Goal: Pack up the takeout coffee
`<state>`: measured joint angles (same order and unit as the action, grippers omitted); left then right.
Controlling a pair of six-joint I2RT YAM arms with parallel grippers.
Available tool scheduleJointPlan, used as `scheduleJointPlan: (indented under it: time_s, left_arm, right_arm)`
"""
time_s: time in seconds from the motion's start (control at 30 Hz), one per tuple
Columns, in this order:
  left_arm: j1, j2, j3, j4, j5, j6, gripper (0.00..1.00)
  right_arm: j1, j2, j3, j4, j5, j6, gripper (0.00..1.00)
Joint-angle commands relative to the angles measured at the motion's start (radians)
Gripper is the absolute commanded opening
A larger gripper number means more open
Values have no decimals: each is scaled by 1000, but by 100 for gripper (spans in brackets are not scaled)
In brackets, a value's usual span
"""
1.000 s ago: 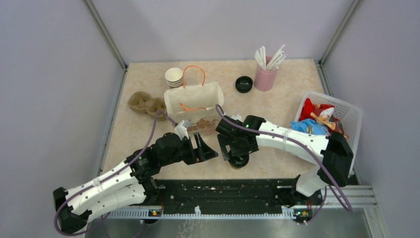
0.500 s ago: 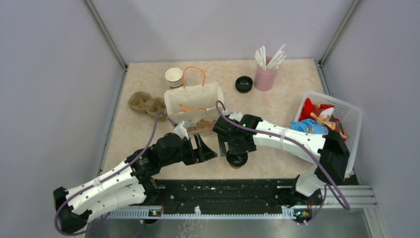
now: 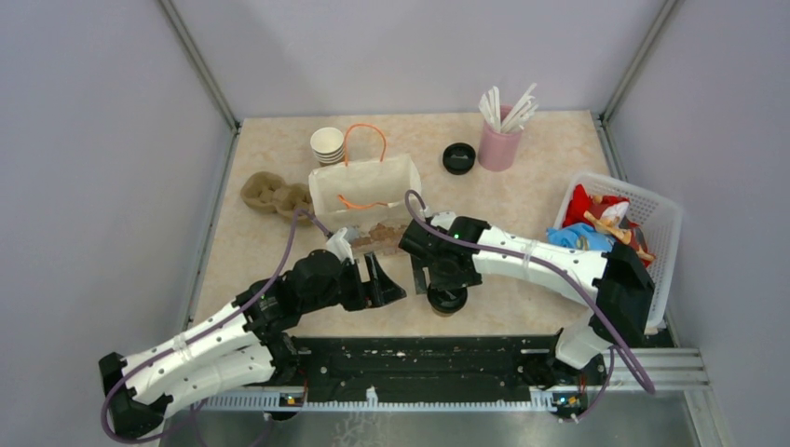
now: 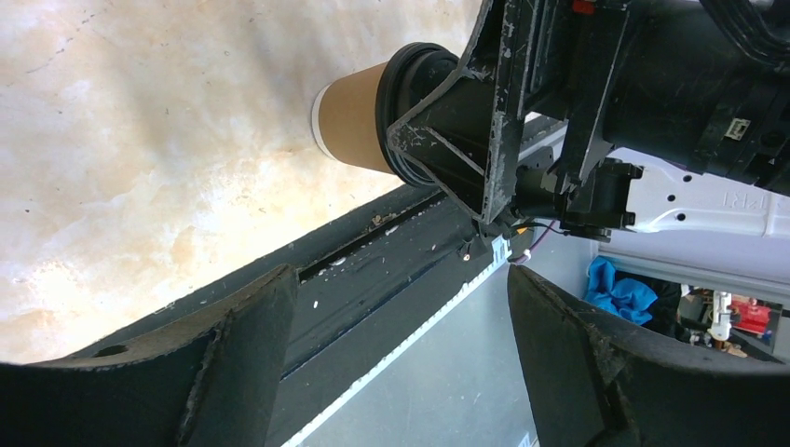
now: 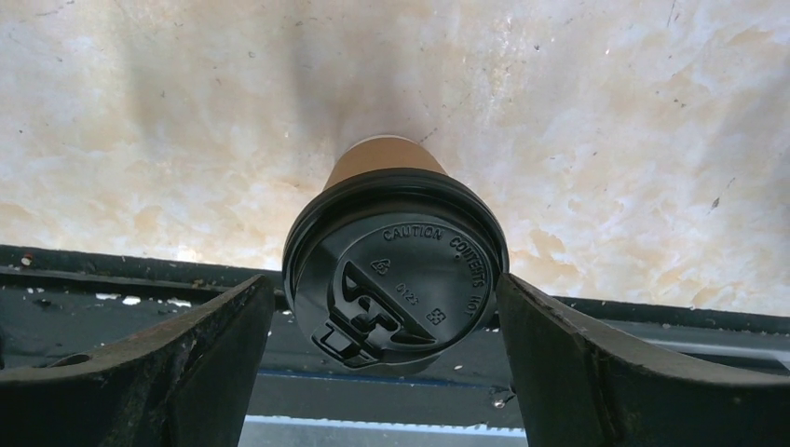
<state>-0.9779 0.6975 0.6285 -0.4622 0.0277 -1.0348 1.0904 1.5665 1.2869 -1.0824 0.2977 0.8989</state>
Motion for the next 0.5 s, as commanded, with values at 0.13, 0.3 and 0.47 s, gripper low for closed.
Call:
scheduleJointPlan:
  time_s: [0.13,0.3,0.47]
  left_arm:
    - [-1,-2,55,4,-11,39,89]
    - [-1,9,57,11,-8,42,89]
    - [-1,12,58,16,-12,42,89]
  right_arm:
    - [12,-19,14,-10,32,17,91]
    - [11,-49,5,-13,37,20,92]
    - [11,-59,0,-12,42,14,93]
